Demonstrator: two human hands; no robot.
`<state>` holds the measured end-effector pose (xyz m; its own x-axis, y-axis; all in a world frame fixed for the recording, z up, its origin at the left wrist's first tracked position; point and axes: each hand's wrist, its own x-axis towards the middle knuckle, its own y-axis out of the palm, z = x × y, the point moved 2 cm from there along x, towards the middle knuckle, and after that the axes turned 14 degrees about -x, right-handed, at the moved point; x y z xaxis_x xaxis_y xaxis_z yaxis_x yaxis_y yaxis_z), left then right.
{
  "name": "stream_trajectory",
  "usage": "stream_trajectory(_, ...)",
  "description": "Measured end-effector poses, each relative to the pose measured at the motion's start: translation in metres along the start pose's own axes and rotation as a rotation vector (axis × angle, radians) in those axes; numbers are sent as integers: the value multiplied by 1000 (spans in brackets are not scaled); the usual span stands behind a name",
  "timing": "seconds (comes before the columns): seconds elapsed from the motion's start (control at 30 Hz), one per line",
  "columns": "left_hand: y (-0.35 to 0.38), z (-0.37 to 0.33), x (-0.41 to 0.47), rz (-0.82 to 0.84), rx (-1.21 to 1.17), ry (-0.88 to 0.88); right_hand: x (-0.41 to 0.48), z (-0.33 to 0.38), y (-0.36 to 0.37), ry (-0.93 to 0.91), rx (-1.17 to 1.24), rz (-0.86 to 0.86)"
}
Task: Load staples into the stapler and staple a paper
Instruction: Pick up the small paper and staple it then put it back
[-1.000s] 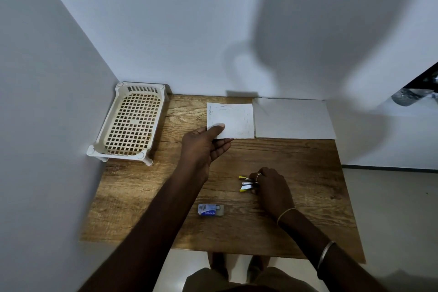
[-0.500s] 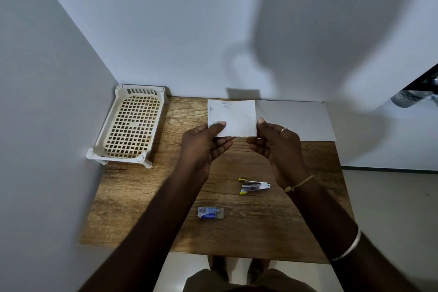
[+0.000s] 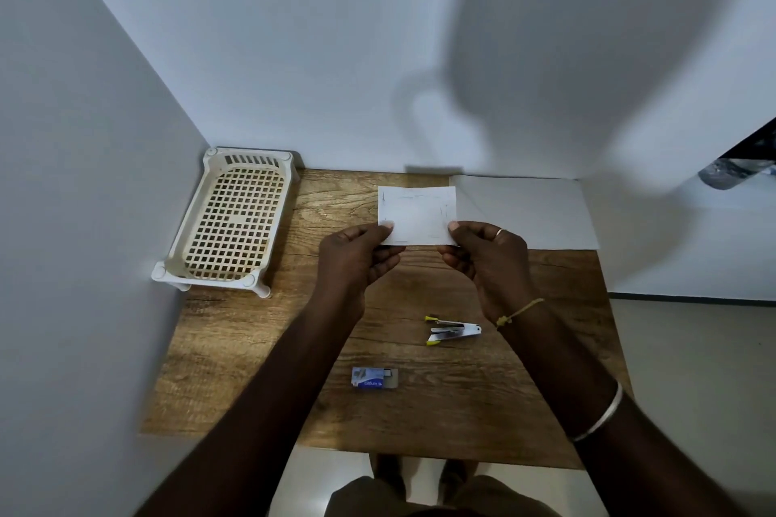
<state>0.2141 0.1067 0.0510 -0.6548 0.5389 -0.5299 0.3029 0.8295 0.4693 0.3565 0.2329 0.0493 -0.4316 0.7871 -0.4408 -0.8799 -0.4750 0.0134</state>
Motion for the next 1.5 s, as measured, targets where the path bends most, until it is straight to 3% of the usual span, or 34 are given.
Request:
stream_trajectory(0.27,-19,37,43,-69,169,-5,32,-37,2,99,-145,-51)
stream_trajectory(0.5,-44,71,74,-153,660,168,54,-77,6,207,-342,-115)
stream_trajectory(0.63,-48,79,80,-138,852,259,59,-86,7,189,-489,-170)
stream_trajectory(1.07,-48,87,77,-41,1093,475,66,-101,6,78,-815,-182)
stream_trajectory(1.27,-51,88,73,-17,1137,473,59,-87,3,3,-955,-219)
stream_trajectory(1.37,-55,85,62,12,1245,545,49,-75,2,-168,-1108,-220)
stream_trajectory(1.5,-60,90,49,315,1579,785,27,-80,12,-470,-1383,-14)
